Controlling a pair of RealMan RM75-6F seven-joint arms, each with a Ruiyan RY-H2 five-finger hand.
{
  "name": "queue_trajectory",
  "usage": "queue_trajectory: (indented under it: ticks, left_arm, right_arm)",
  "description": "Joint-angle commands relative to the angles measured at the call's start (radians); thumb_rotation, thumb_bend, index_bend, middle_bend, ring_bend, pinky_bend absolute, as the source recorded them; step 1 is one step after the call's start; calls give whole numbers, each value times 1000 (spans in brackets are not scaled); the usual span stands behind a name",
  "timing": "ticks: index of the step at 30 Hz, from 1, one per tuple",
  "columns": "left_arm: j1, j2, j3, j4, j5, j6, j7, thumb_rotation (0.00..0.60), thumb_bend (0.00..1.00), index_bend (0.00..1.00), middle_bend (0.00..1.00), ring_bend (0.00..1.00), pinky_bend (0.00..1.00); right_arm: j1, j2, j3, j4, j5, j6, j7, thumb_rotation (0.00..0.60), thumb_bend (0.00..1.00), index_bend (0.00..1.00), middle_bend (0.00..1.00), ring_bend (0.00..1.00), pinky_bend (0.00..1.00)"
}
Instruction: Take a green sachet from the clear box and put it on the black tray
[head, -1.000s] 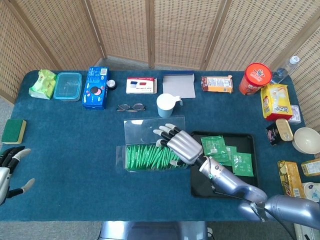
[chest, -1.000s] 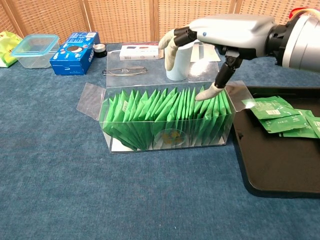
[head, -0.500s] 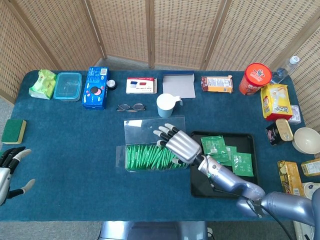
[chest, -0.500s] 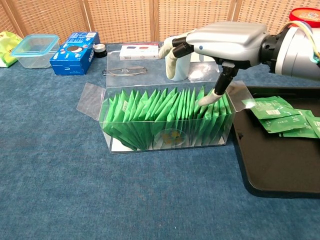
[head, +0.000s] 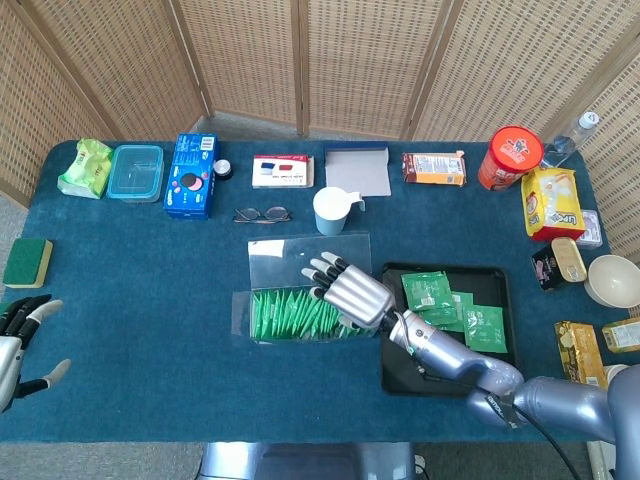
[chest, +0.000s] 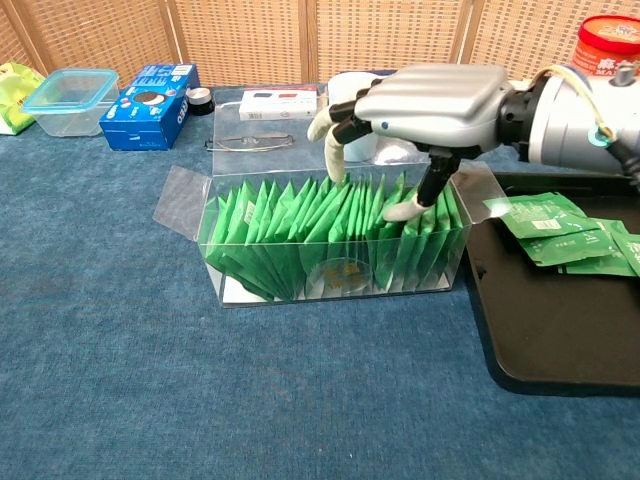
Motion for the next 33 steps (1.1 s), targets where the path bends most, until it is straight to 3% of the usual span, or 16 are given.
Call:
queue_trajectory:
  ticks: [1, 26, 33]
  left_arm:
    - [1, -1, 0, 2, -2, 0, -1, 600, 189, 177, 151, 114, 262]
    - [7, -2, 2, 12, -2, 4, -10, 600, 189, 177, 151, 113, 262]
    - [8, -1, 1, 14, -2, 8, -11, 600, 189, 177, 151, 113, 262]
  right_arm:
    - [6, -6, 0, 8, -2, -6, 2, 600, 61, 370, 167, 93, 123]
    - [42, -41, 15, 54, 5, -33, 1, 600, 63, 377, 177, 114, 123]
    - [38, -44, 11, 59, 0, -20, 12, 600, 285, 370, 184, 126, 123]
